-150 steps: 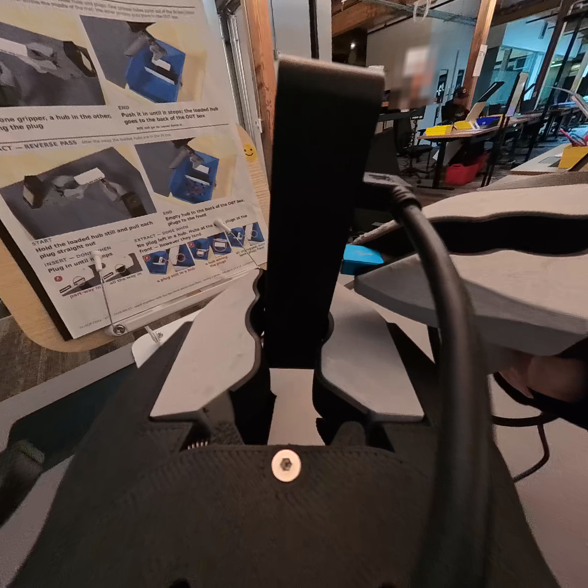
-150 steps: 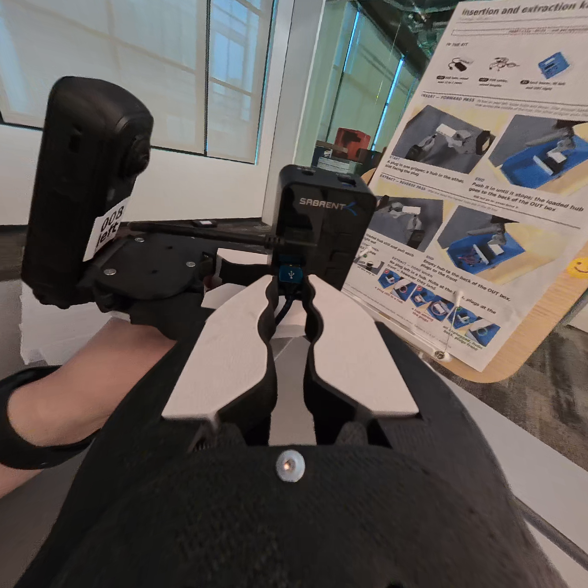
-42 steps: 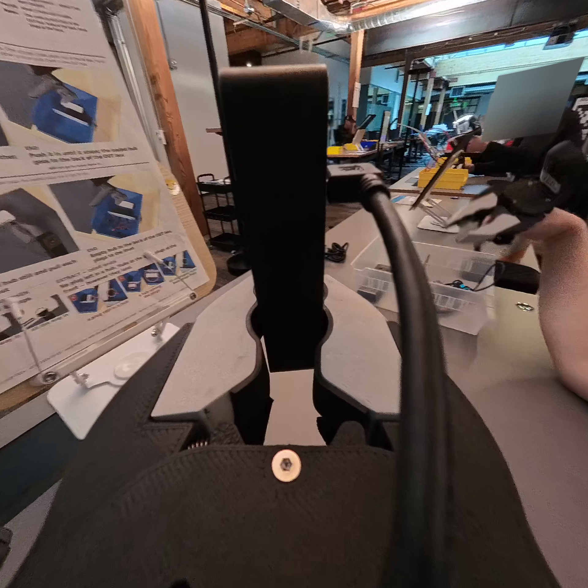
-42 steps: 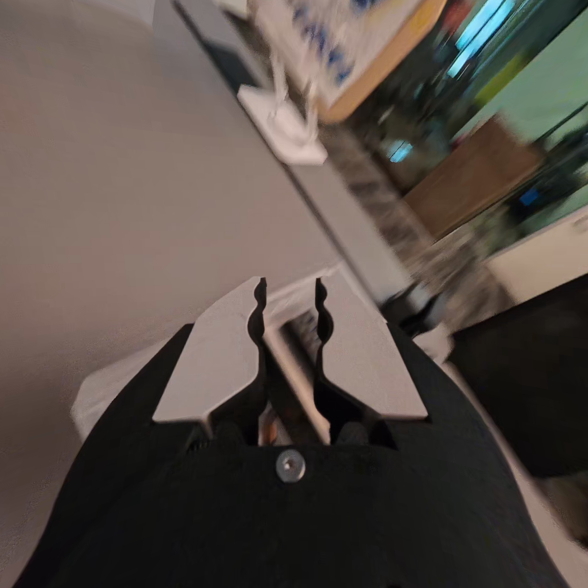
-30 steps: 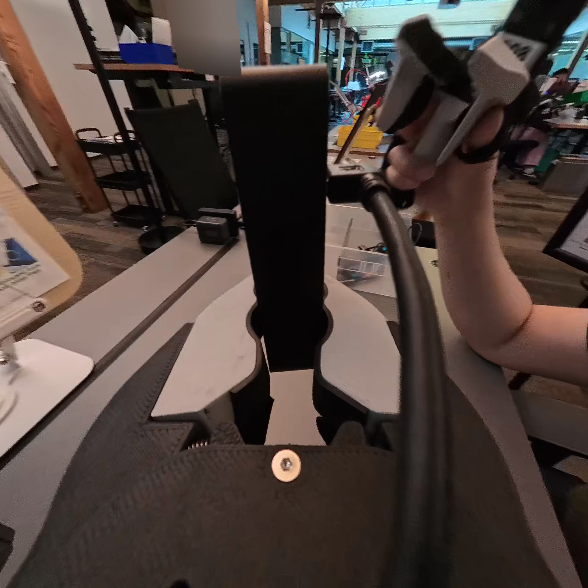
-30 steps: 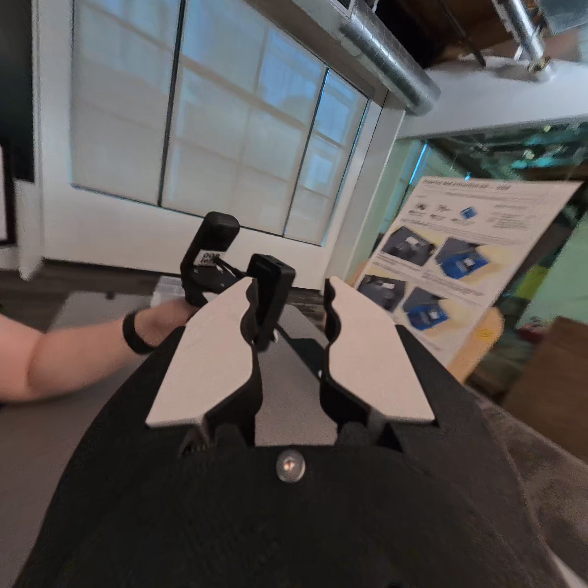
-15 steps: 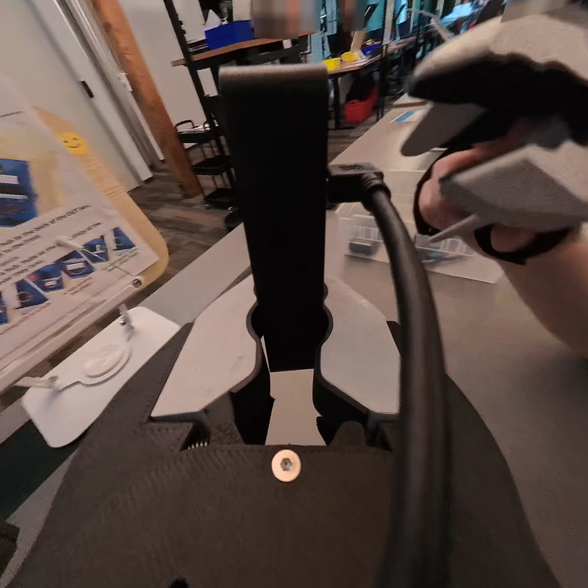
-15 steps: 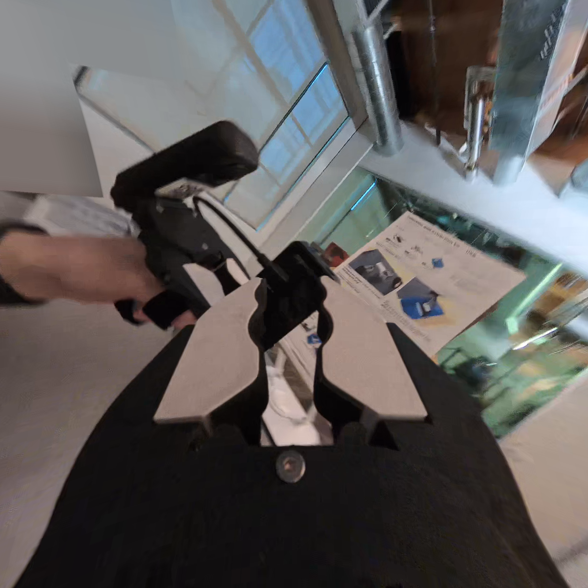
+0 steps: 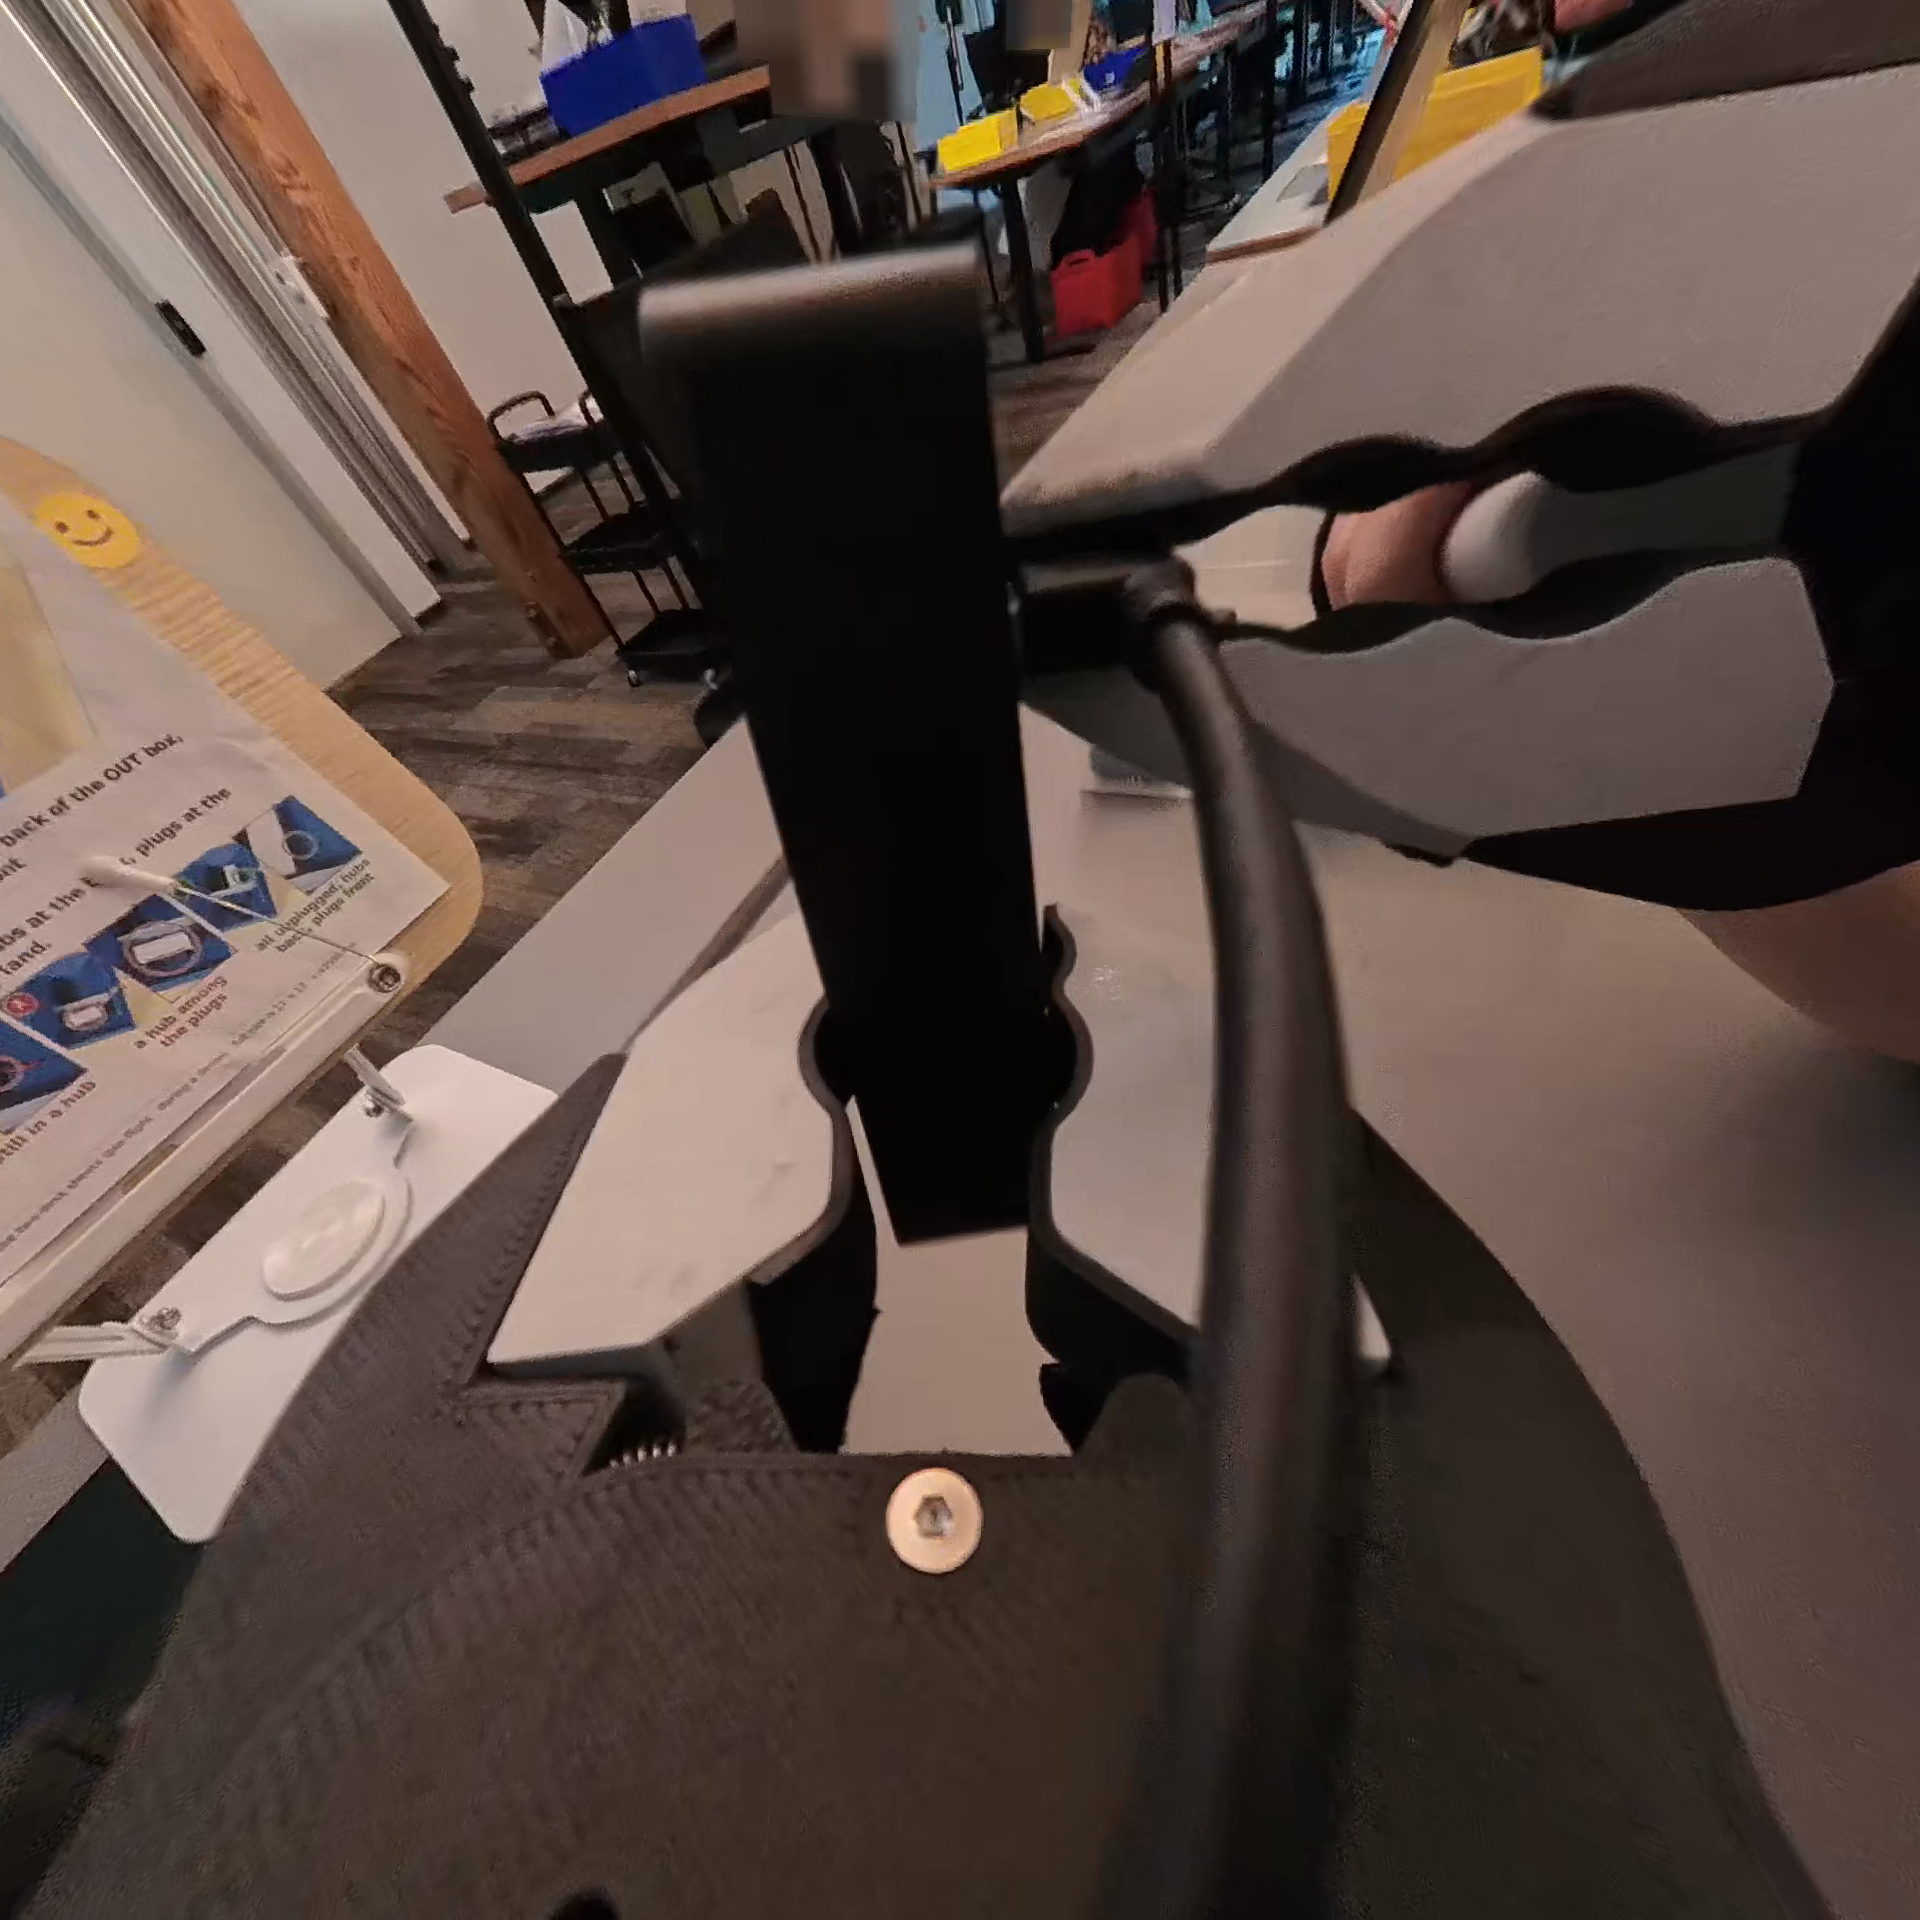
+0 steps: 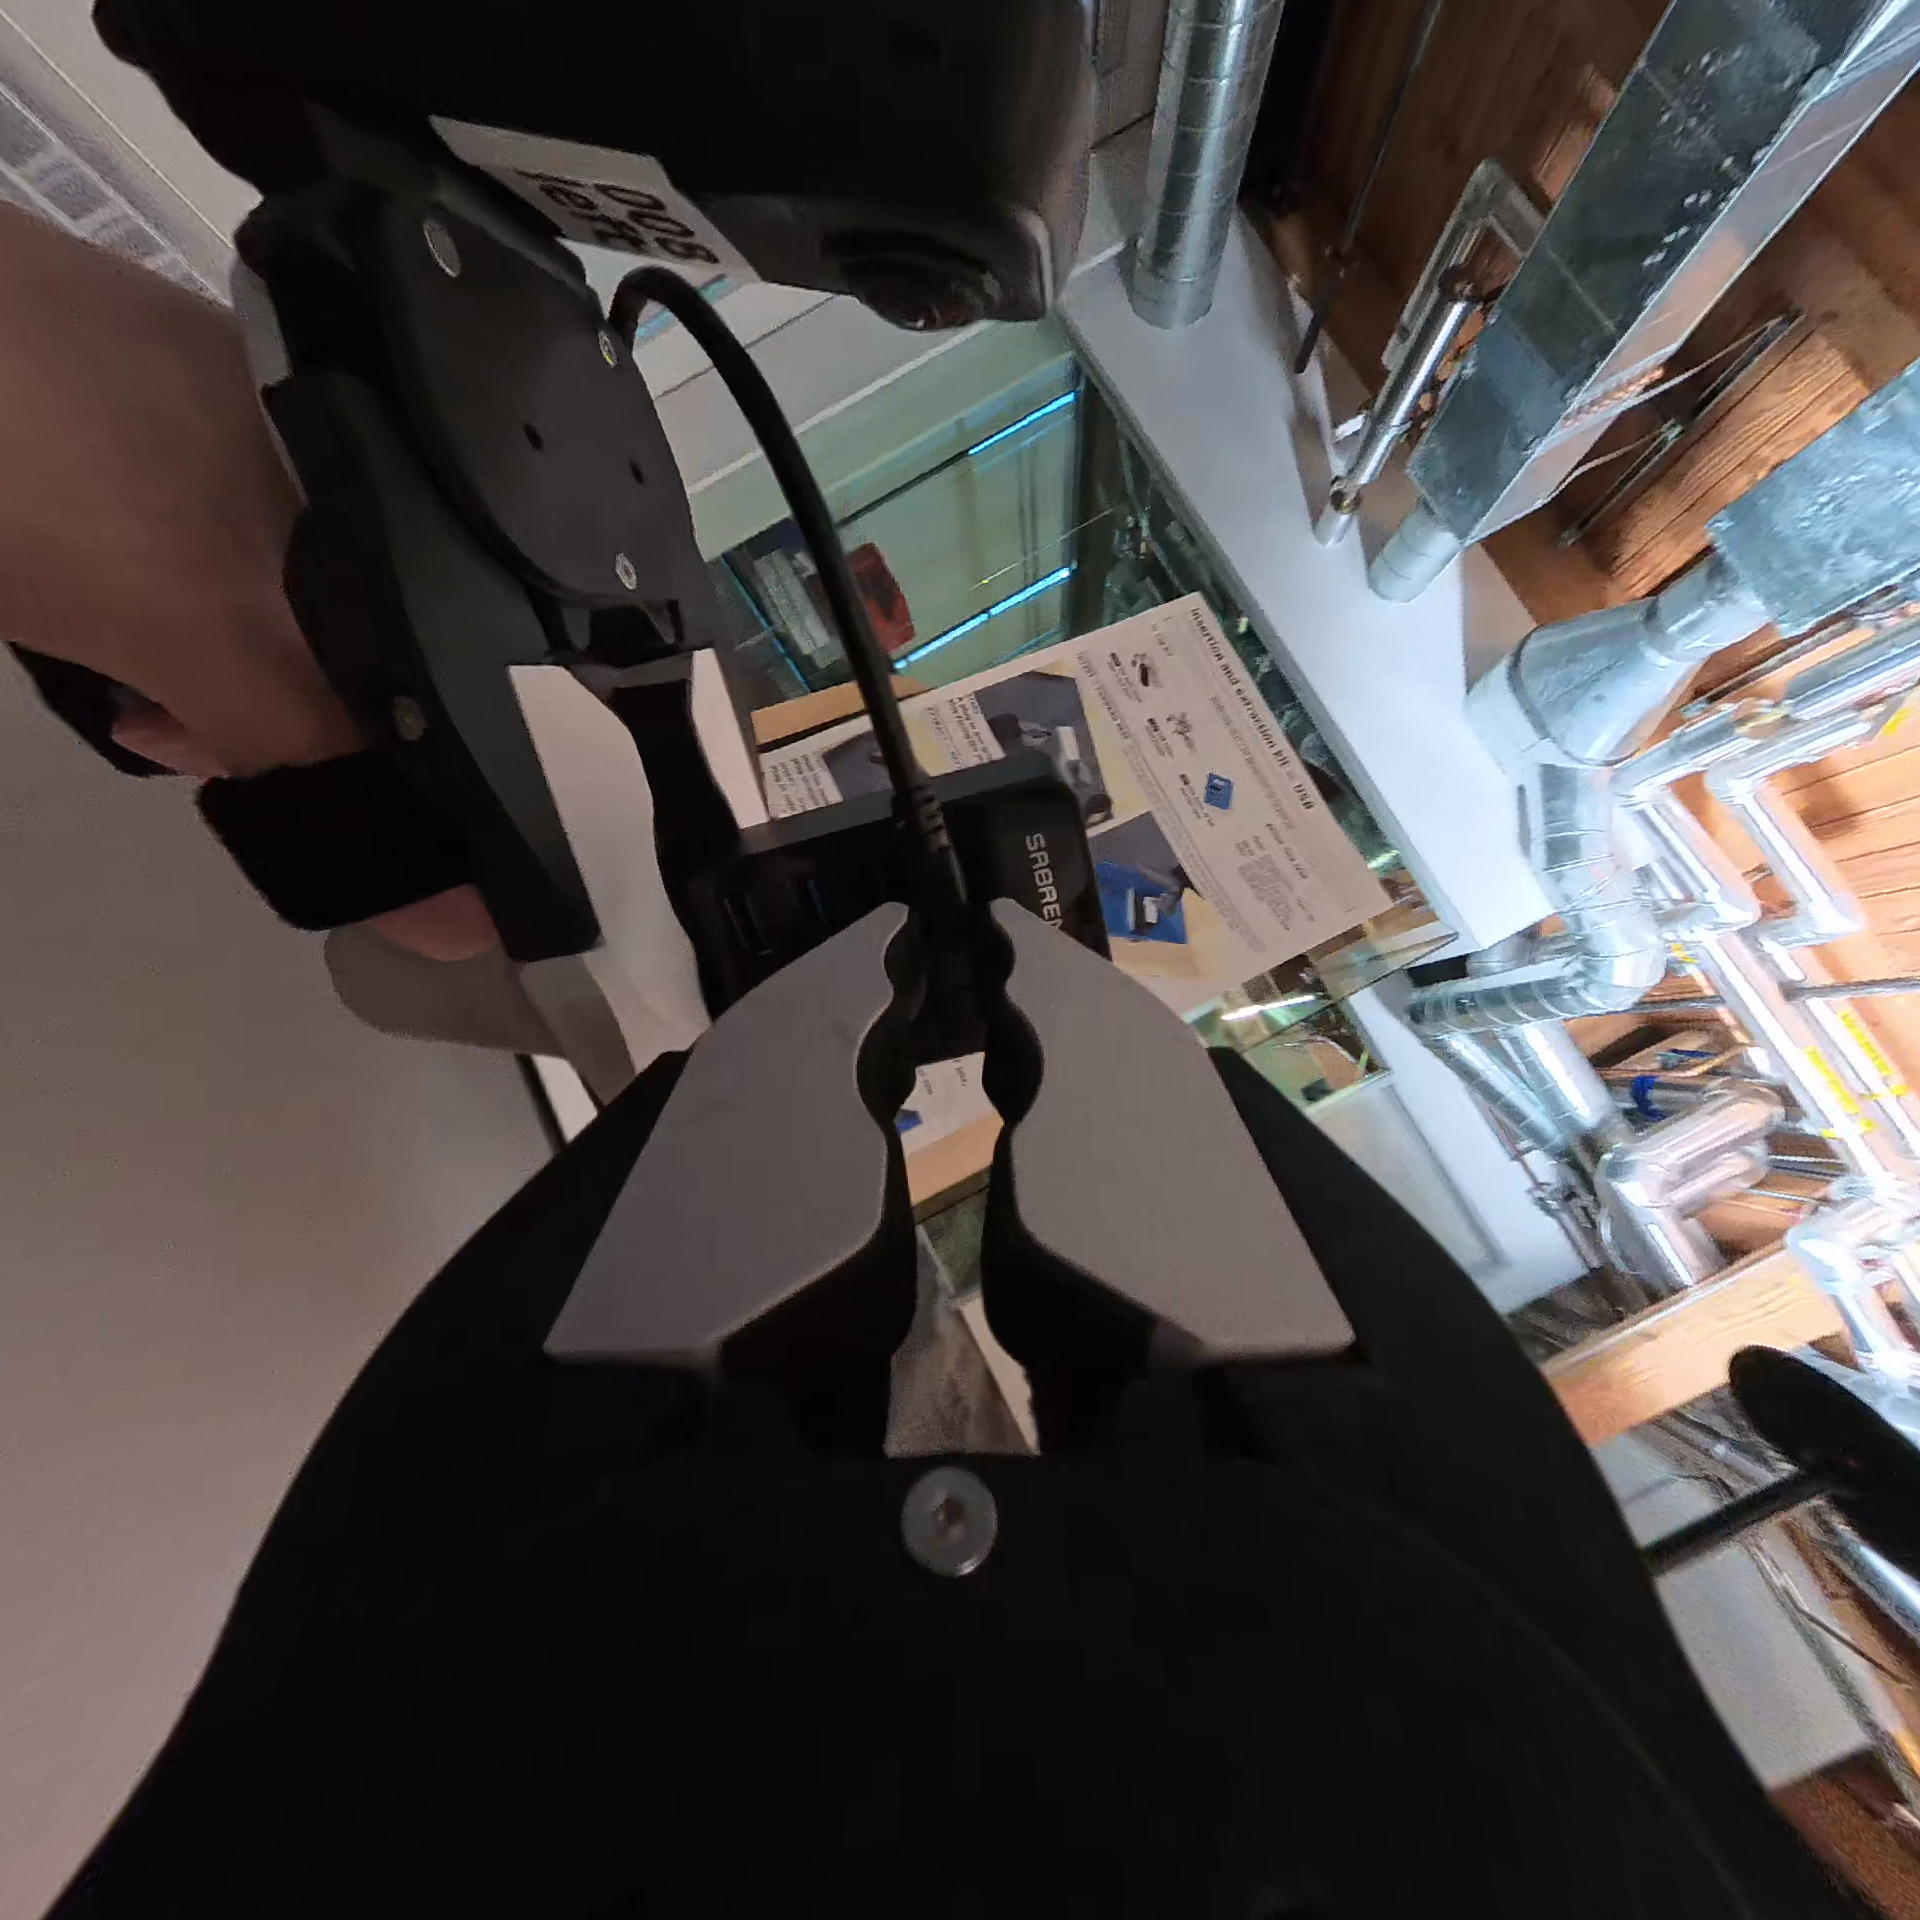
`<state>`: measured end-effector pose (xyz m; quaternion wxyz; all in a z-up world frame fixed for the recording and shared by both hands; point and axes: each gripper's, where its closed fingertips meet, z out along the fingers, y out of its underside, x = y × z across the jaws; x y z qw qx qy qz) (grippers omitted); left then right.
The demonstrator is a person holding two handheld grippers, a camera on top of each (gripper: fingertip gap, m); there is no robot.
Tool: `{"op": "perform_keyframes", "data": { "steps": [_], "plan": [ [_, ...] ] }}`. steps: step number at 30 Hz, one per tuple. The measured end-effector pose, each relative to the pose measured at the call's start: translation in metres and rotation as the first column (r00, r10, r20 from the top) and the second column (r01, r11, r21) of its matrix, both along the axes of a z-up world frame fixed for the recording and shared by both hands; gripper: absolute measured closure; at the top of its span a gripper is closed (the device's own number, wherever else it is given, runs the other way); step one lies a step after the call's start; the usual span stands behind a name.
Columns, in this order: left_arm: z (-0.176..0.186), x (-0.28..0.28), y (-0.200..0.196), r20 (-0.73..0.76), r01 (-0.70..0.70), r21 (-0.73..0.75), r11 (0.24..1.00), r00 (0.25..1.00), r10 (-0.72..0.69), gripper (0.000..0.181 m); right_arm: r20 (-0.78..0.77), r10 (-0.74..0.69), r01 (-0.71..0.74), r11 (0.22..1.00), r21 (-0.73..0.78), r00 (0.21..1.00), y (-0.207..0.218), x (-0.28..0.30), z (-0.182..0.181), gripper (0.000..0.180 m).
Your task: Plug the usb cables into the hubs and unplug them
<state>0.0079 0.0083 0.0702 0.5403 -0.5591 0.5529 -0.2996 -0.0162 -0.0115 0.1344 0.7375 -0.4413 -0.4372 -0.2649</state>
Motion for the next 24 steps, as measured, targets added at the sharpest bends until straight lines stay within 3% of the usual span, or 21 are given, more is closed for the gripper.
{"op": "perform_keyframes", "data": {
  "steps": [3,5,9,14,18,24],
  "plan": [
    [0.015,-0.003,0.000,0.089,-0.023,0.043,0.999,0.996,0.019,0.137,-0.004,0.038,-0.038,0.998,-0.040,0.999,-0.001,-0.007,-0.005,0.172],
    [0.020,-0.005,-0.003,0.088,-0.007,0.093,0.996,0.996,-0.001,0.149,-0.006,0.042,-0.042,0.998,-0.045,0.999,-0.001,-0.010,-0.006,0.172],
    [0.016,-0.010,0.001,0.029,-0.022,0.077,0.997,0.999,0.020,0.151,0.056,0.034,-0.032,0.999,-0.037,0.998,0.001,-0.012,-0.010,0.172],
    [0.013,-0.011,0.010,0.032,-0.072,0.079,0.994,0.997,0.069,0.152,0.127,-0.027,0.015,0.996,0.091,0.992,-0.003,-0.018,-0.006,0.165],
    [0.016,-0.009,0.008,0.049,-0.082,0.098,0.992,0.996,0.078,0.152,0.097,-0.063,0.060,0.998,0.031,0.993,0.003,-0.013,-0.009,0.171],
    [0.013,-0.006,0.009,0.059,-0.058,-0.002,0.998,0.997,0.058,0.153,0.078,-0.090,0.089,0.996,0.007,0.993,0.005,-0.011,-0.011,0.171]
  ]
}}
